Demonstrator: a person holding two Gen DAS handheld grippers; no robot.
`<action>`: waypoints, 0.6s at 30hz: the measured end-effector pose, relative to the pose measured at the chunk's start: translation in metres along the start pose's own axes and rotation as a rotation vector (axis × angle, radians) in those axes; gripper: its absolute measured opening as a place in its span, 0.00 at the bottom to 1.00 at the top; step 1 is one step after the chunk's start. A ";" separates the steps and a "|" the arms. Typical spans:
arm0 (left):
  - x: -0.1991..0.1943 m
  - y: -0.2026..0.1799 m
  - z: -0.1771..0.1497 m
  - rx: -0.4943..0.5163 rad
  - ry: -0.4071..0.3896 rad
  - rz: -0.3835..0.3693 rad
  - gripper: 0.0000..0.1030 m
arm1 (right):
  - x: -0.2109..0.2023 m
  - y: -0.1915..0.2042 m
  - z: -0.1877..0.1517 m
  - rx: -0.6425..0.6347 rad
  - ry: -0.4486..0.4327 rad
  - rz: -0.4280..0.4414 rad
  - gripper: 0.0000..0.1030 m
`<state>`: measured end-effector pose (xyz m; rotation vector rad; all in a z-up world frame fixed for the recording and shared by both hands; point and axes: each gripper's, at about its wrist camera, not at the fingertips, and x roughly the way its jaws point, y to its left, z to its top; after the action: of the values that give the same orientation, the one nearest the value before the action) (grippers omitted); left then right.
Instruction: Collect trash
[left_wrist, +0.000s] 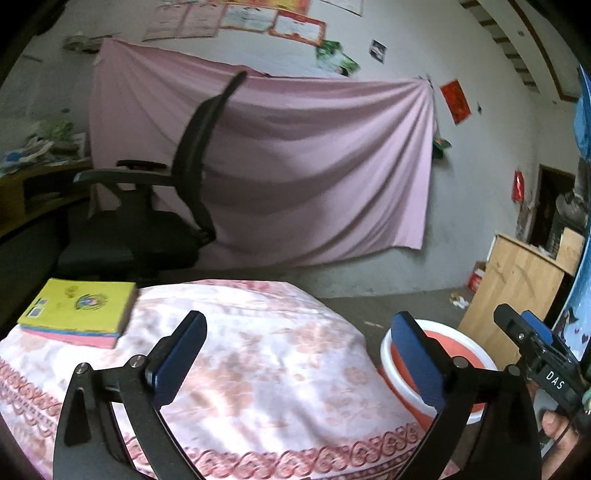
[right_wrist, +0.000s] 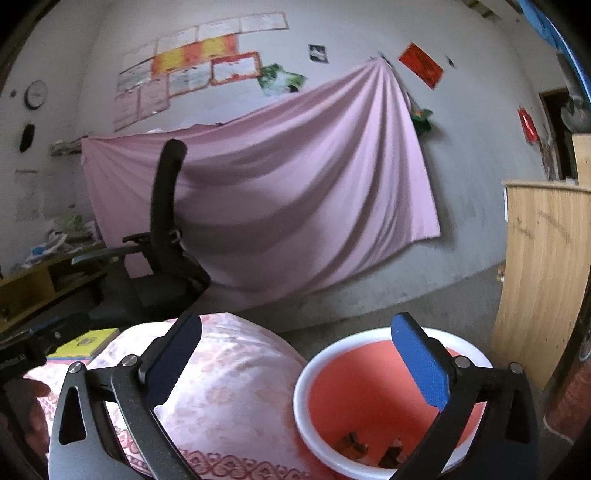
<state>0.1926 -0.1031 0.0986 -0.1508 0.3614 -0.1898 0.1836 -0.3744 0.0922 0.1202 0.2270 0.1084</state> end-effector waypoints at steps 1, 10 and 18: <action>-0.004 0.004 0.002 -0.004 -0.007 0.007 0.95 | -0.001 0.005 0.000 -0.007 -0.006 0.003 1.00; -0.050 0.034 -0.012 -0.020 -0.059 0.069 0.97 | -0.030 0.045 -0.013 -0.057 -0.044 0.053 1.00; -0.089 0.049 -0.040 -0.009 -0.069 0.109 0.97 | -0.062 0.078 -0.031 -0.095 -0.057 0.084 1.00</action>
<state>0.1039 -0.0417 0.0824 -0.1455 0.3014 -0.0756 0.1091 -0.3018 0.0860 0.0378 0.1600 0.1988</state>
